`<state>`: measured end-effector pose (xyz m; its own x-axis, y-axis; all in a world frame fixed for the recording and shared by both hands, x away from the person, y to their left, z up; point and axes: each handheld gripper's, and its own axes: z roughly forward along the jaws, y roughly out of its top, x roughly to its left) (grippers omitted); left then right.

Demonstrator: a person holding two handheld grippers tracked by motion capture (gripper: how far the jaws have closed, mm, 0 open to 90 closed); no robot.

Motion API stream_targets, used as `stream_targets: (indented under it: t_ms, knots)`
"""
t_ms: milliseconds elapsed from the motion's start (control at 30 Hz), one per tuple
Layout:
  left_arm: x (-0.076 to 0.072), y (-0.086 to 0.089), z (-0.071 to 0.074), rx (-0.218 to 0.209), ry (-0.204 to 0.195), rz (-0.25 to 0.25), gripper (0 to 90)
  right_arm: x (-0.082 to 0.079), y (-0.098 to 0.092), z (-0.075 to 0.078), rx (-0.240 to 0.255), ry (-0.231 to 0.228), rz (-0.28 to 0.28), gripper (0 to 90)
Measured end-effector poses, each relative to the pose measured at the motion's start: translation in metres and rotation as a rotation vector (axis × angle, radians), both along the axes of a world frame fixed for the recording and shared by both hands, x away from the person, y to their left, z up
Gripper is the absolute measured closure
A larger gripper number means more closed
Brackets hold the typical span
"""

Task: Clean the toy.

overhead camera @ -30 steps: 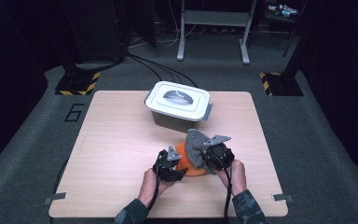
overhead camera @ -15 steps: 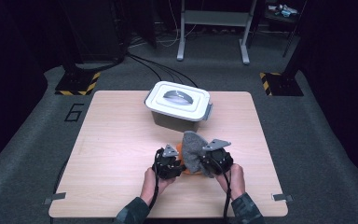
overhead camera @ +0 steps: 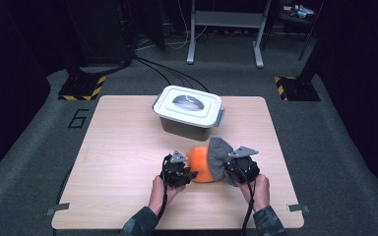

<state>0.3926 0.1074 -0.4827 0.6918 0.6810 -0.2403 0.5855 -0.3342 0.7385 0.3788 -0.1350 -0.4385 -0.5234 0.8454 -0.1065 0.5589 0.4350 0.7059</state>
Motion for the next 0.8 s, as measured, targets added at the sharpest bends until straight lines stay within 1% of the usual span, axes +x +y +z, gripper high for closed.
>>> stream_targets:
  t_ms: [33, 67, 100, 133, 167, 200, 233, 267, 300, 333, 467, 500, 533, 567, 600, 633, 667, 700, 733, 767, 800]
  knots:
    - [0.000, 0.000, 0.001, -0.003, 0.002, 0.001, 70.8, -0.004, 0.005, 0.006, 0.016, -0.022, 0.025, 73.7]
    - [0.001, 0.000, 0.001, -0.001, -0.002, -0.001, 70.8, -0.007, 0.010, 0.010, 0.024, -0.032, 0.043, 73.7]
    - [0.001, 0.000, 0.002, 0.000, 0.003, -0.001, 70.8, -0.011, 0.018, 0.014, 0.023, -0.045, 0.071, 73.6]
    - [0.001, 0.000, 0.003, -0.001, -0.005, -0.004, 70.8, -0.012, 0.026, 0.015, 0.013, -0.042, 0.099, 73.6]
    - [0.001, -0.001, 0.004, -0.006, 0.001, 0.003, 70.8, -0.011, 0.035, 0.011, -0.018, -0.032, 0.114, 73.7]
    - [0.001, 0.000, 0.003, -0.003, 0.000, 0.003, 70.8, -0.009, 0.038, 0.007, -0.044, -0.027, 0.115, 73.8]
    - [0.002, 0.001, 0.003, -0.008, 0.006, 0.002, 70.7, -0.004, 0.039, 0.001, -0.063, -0.017, 0.116, 73.9]
    - [0.002, 0.002, 0.001, -0.020, 0.011, 0.003, 70.7, 0.000, 0.035, -0.004, -0.043, -0.010, 0.113, 74.0]
    - [0.002, 0.003, 0.001, -0.021, 0.008, -0.004, 70.7, 0.002, 0.030, -0.006, -0.003, 0.013, 0.088, 74.0]
    - [0.002, 0.003, 0.001, -0.024, 0.007, -0.001, 70.7, 0.004, 0.025, -0.007, 0.010, 0.021, 0.079, 73.9]
    - [0.003, 0.002, 0.002, -0.035, 0.013, 0.002, 70.9, 0.007, 0.010, -0.011, -0.023, 0.028, 0.019, 73.8]
    - [0.003, 0.001, 0.002, -0.040, 0.020, 0.010, 70.8, 0.008, 0.007, -0.011, -0.032, 0.030, 0.015, 73.7]
    - [0.004, 0.001, 0.003, -0.040, 0.020, 0.013, 70.9, 0.005, 0.006, -0.010, -0.037, 0.027, -0.004, 73.7]
    - [0.005, 0.001, 0.003, -0.041, 0.023, 0.015, 71.0, 0.002, 0.006, -0.008, -0.029, 0.013, -0.011, 73.7]
    - [0.005, 0.002, 0.004, -0.041, 0.023, 0.020, 71.0, 0.000, 0.007, -0.006, -0.023, 0.004, -0.006, 73.7]
    - [0.007, 0.003, 0.004, -0.054, 0.032, 0.023, 71.0, -0.005, 0.009, -0.002, -0.012, -0.014, 0.000, 73.5]
    - [0.008, 0.004, 0.004, -0.061, 0.041, 0.030, 70.9, -0.009, 0.013, 0.001, 0.006, -0.033, 0.018, 73.3]
    - [0.009, 0.005, 0.004, -0.060, 0.041, 0.032, 70.9, -0.013, 0.018, 0.003, 0.022, -0.045, 0.046, 73.3]
    - [0.009, 0.005, 0.005, -0.062, 0.044, 0.035, 70.9, -0.017, 0.025, 0.003, 0.023, -0.049, 0.064, 73.3]
    - [0.010, 0.006, 0.005, -0.057, 0.043, 0.033, 70.9, -0.019, 0.032, 0.002, 0.011, -0.048, 0.083, 73.3]
    - [0.010, 0.006, 0.005, -0.047, 0.040, 0.035, 70.9, -0.017, 0.038, -0.003, -0.014, -0.036, 0.107, 73.4]
